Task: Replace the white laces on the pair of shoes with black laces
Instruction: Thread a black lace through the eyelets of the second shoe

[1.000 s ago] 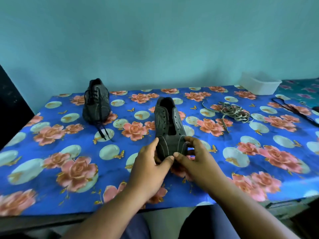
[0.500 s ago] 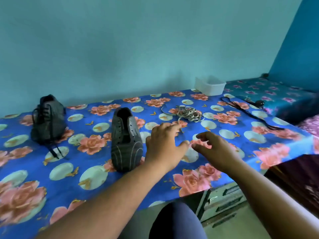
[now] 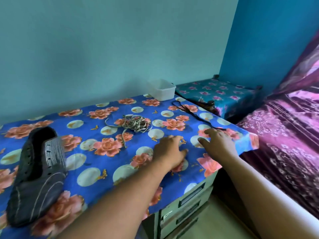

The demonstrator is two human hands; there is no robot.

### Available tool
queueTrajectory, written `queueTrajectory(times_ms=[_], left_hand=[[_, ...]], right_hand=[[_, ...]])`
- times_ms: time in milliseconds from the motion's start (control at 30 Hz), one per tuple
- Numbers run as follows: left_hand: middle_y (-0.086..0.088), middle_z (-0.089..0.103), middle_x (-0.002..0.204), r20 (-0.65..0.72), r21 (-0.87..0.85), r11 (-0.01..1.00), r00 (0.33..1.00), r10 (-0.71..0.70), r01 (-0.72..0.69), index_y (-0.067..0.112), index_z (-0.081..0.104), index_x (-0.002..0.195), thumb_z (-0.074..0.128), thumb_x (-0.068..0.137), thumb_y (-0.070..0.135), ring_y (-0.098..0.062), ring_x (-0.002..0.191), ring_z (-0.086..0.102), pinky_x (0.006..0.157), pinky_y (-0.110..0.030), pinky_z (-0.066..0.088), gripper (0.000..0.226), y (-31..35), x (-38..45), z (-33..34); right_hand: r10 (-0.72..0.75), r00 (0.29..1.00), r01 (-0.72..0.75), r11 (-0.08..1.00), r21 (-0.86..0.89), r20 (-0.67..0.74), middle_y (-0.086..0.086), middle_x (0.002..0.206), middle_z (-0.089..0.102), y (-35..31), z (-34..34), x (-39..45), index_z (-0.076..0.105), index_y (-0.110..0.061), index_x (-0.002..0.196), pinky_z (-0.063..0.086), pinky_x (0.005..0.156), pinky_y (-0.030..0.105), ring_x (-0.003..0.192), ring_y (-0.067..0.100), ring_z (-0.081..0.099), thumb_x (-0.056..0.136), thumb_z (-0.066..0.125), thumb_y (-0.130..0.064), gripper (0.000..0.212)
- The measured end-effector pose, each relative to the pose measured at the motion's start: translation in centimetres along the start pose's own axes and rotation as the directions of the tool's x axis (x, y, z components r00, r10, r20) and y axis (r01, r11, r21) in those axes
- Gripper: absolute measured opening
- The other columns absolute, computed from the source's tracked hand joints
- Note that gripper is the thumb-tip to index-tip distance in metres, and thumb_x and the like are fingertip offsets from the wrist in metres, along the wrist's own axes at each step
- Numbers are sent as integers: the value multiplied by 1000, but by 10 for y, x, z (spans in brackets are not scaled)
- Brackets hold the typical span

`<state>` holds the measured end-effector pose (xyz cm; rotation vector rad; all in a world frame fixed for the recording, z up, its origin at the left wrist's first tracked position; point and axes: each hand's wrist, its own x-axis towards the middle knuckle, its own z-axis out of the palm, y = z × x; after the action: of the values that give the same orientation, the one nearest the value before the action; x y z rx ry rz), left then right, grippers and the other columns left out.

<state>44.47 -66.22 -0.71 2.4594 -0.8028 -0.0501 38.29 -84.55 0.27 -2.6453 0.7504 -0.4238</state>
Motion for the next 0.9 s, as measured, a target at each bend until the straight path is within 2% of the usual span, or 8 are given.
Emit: queueTrajectory(times_ms=[167, 267, 400, 533, 667, 767, 833, 900], left_hand=[[5, 59, 129, -84, 72, 996, 995, 57, -51, 32, 58, 129, 62, 91, 51, -23, 122, 51, 99, -41, 46, 43, -9, -1, 16], [8, 59, 131, -108, 35, 997, 992, 65, -62, 33, 57, 133, 63, 90, 51, -21, 124, 50, 101, -38, 44, 46, -10, -2, 15], [8, 59, 132, -104, 15, 998, 992, 65, -64, 32, 57, 133, 63, 91, 50, -22, 124, 49, 102, -40, 43, 47, -10, -3, 14], [8, 62, 128, -125, -88, 993, 990, 72, -84, 29, 60, 131, 65, 92, 40, -20, 122, 54, 102, -43, 44, 40, -12, -3, 14], [4, 47, 149, -214, -135, 980, 970, 117, -148, 29, 50, 147, 66, 93, 26, -23, 138, 41, 111, -49, 38, 57, -15, -6, 7], [3, 40, 159, -210, -200, 949, 957, 200, -242, 28, 42, 153, 62, 98, 21, -21, 148, 32, 119, -44, 30, 59, -24, -14, -20], [3, 57, 145, -102, -362, 894, 965, 242, -263, 30, 54, 142, 58, 100, 22, -16, 138, 48, 115, -43, 38, 43, -39, -30, -48], [9, 71, 109, -32, -468, 852, 969, 246, -232, 28, 66, 115, 57, 103, 24, -9, 109, 65, 99, -42, 51, 16, -51, -52, -80]], right_hand=[[66, 994, -84, 976, -203, -93, 11, 136, 52, 18, 0, 37, 56, -16, 129, 36, 104, 49, 130, 35, 42, 97, 53, -50, 47], [93, 994, -106, 950, -292, -60, 10, 135, 53, 26, 8, 53, 59, -18, 126, 35, 106, 53, 130, 35, 40, 98, 46, -52, 46], [125, 989, -142, 952, -270, -79, 12, 122, 63, 24, 17, 54, 70, -21, 112, 38, 103, 52, 122, 36, 47, 98, 49, -39, 31], [49, 989, -82, 967, -240, -138, 7, 107, 71, 9, 21, 35, 72, -22, 100, 40, 91, 44, 116, 34, 51, 94, 53, -28, 21], [-139, 990, 138, 990, 39, 22, -4, 103, 68, -27, 15, -2, 69, -30, 98, 39, 88, 42, 115, 24, 49, 98, 58, -39, 15], [-361, 931, 296, 840, 455, 60, -7, 82, 69, -60, 2, -37, 64, -21, 93, 45, 72, 30, 80, 10, 62, 103, 58, -26, 13], [-407, 912, 297, 742, 601, 53, -9, 74, 68, -85, -10, -59, 62, -15, 94, 46, 65, 21, 67, 9, 62, 104, 57, -19, 13], [-433, 900, 289, 672, 682, 45, -5, 65, 61, -107, -17, -77, 62, -14, 94, 44, 58, 24, 58, 16, 53, 104, 57, -19, 12]])
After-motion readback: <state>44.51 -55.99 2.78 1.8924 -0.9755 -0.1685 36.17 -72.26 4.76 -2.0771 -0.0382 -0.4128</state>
